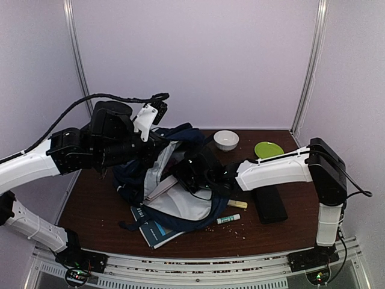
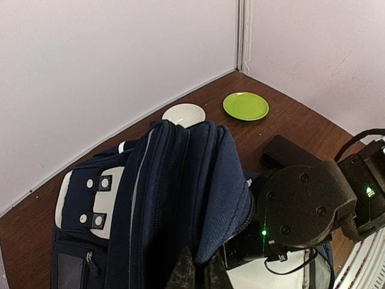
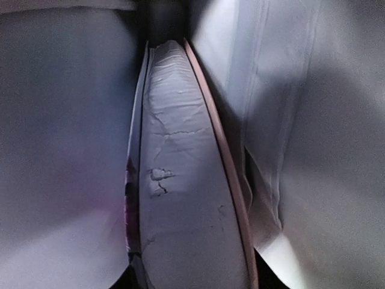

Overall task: Pack the student bag
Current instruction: Place the book in the student bag.

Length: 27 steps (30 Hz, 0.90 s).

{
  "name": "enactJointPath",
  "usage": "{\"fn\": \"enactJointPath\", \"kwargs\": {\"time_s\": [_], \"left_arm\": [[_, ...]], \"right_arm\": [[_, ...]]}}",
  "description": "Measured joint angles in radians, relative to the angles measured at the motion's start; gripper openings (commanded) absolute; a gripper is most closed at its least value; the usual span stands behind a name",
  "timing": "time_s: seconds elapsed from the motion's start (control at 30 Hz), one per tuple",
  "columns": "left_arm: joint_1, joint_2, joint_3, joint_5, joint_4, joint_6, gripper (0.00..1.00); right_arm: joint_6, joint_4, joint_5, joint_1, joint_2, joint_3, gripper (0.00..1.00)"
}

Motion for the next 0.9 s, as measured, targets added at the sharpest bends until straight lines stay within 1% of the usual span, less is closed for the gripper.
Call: {"fn": "enactJointPath", "kwargs": {"time_s": [0.13,0.23,0.33,0.53,0.77,0.9], "left_arm": [[-0.001,-0.015,-0.001,-0.002,0.000,-0.001,0.00],[-0.002,-0.027,-0.004,-0.003,-0.004,-0.002,0.00],[-0.002,-0.031,-0.005,-0.003,-0.009,-0.001,0.00],[-0.006,-0.045,-0.005,0.008,-0.024,0.001,0.00],[-0.018,-0.048,-0.005,0.003,-0.031,0.023,0.00],[-0.018,-0.048,-0.002,0.017,-0.035,0.026,0.00]], "right_arm": [[-0.045,0.020,-0.043,-0.030,-0.032,-0.038,0.16],[-0.078,0.036,-0.114,-0.065,-0.039,-0.041,0.12],[-0.097,0.032,-0.193,-0.090,-0.036,-0.023,0.11],[-0.125,-0.020,-0.335,-0.123,-0.001,0.097,0.10],[-0.176,-0.162,-0.388,-0.130,0.003,0.183,0.10],[-0.186,-0.203,-0.399,-0.132,0.025,0.229,0.10]]}}
